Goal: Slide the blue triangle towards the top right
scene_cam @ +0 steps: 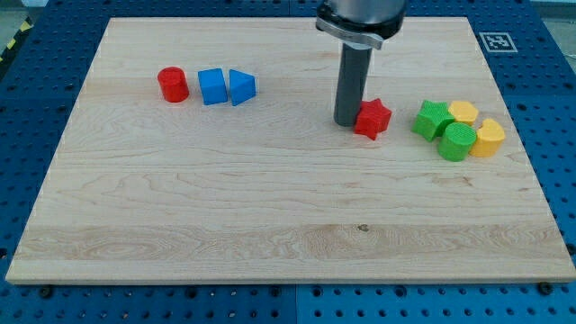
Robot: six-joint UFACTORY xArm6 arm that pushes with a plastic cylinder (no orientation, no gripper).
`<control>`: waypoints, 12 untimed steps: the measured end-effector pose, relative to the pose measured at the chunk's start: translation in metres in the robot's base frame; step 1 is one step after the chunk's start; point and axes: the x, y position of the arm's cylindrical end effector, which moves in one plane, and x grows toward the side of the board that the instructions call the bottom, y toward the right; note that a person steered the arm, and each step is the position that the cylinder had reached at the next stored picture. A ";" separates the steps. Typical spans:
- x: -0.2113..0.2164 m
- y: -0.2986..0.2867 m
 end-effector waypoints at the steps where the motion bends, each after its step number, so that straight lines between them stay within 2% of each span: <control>1: 0.000 0.015; 2: 0.002 -0.005; 4: 0.026 -0.179; 7: 0.027 -0.184; 8: 0.010 -0.174; 9: -0.032 -0.169; 11: -0.062 -0.169; 12: -0.091 -0.164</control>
